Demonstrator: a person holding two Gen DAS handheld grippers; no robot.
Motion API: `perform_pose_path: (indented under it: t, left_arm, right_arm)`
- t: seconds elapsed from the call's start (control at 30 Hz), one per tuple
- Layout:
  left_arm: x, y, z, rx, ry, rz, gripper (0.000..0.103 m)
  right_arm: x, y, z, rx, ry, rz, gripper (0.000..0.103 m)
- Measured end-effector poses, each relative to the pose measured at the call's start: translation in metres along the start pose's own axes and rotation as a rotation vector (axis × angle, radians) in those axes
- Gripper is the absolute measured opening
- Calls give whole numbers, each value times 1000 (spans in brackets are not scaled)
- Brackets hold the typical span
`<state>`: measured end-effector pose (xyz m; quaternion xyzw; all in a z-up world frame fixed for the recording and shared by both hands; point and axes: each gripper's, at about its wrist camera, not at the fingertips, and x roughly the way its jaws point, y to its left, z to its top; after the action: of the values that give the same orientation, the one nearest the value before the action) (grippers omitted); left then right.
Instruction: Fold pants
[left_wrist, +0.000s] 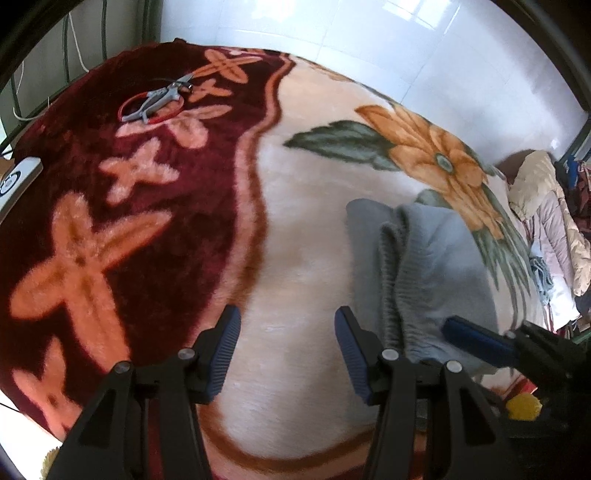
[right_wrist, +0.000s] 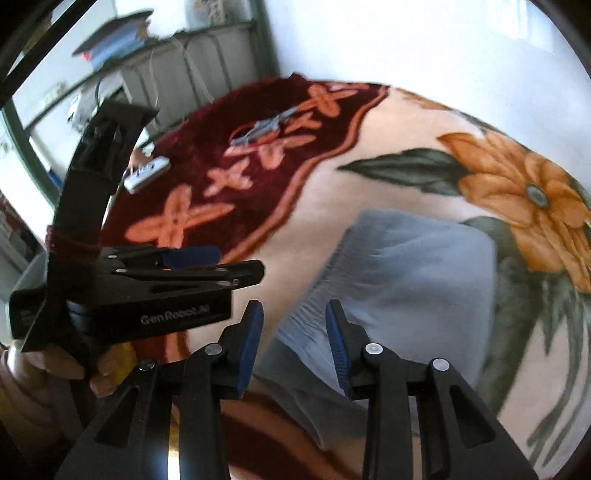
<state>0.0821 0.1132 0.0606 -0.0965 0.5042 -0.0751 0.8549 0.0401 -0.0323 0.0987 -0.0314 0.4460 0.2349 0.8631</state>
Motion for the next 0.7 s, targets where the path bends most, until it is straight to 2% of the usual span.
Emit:
perform_pose_path:
  t: [0.2, 0.27, 0.4, 0.5, 0.57, 0.7]
  left_arm:
    - [-16, -29, 3, 35, -22, -63, 60]
    - [-15, -41, 5, 47, -15, -97, 64]
    - [0, -59, 3, 77, 22, -105, 68]
    - [18, -62, -1, 70, 67, -103, 68]
    - [32, -60, -5, 51, 100, -94, 68]
    - [48, -55, -11, 19, 122, -101, 70]
  right_arm:
    - [-18, -51, -16, 128, -7, -114, 36]
    - [-17, -71, -21, 198, -2, -129, 36]
    - [-8, -102, -30, 320, 13, -130, 38]
    - [6, -119, -40, 404, 33, -96, 46]
    - [12, -125, -47, 432, 37, -95, 55]
    - [25, -135, -59, 473, 47, -85, 65]
